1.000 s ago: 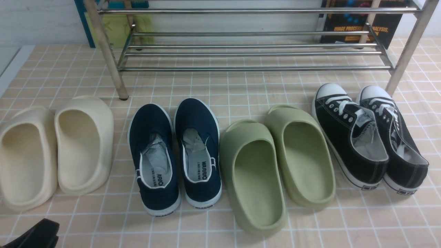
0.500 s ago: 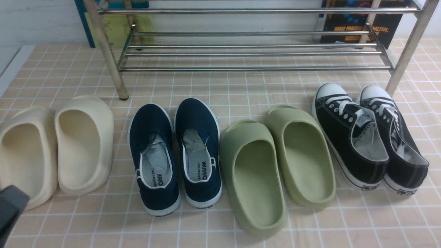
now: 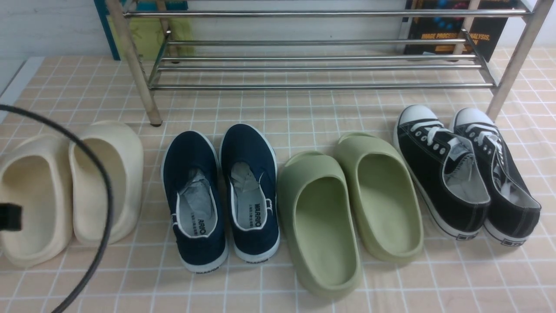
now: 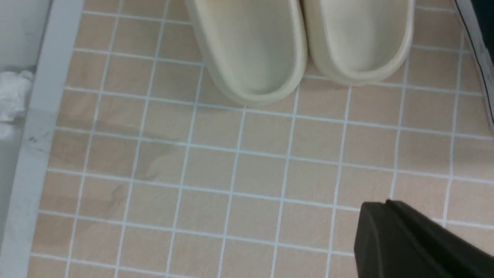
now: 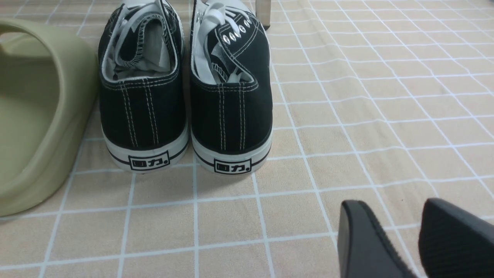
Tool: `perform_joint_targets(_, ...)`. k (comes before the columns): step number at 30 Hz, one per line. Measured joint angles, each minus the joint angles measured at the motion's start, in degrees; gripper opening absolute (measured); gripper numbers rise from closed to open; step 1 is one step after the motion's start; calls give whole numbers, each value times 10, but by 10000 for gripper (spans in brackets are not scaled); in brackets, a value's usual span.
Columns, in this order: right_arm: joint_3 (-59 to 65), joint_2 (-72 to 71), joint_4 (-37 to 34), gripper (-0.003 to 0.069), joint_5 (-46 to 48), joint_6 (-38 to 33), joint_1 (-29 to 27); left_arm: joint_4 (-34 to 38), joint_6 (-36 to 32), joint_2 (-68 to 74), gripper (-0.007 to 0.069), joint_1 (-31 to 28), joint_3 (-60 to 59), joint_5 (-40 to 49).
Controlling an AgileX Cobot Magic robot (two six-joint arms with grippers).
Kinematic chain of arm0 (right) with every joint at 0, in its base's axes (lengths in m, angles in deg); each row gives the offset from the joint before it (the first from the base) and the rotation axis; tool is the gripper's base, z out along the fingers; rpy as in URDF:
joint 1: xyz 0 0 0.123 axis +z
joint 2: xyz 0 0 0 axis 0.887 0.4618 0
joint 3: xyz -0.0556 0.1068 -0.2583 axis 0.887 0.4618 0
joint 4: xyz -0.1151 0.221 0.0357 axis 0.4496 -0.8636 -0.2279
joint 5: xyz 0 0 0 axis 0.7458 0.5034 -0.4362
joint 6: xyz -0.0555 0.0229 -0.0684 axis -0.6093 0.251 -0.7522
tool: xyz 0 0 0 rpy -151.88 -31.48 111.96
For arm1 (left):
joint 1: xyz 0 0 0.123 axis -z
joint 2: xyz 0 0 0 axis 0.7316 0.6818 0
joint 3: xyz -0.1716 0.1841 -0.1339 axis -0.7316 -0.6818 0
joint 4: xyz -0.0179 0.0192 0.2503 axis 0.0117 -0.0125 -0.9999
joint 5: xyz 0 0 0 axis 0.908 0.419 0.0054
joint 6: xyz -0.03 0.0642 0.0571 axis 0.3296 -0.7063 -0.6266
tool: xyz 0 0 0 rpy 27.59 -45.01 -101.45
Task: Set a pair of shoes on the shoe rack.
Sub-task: Use the left arm to grab the shoe closest to it
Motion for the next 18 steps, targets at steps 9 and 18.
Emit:
perform_joint_targets(9, 0, 0, 0, 240, 0, 0, 0, 4, 51, 170, 350, 145, 60, -21)
perform_joint_targets(18, 0, 0, 0, 240, 0, 0, 0, 24, 114, 295, 612, 170, 66, -116)
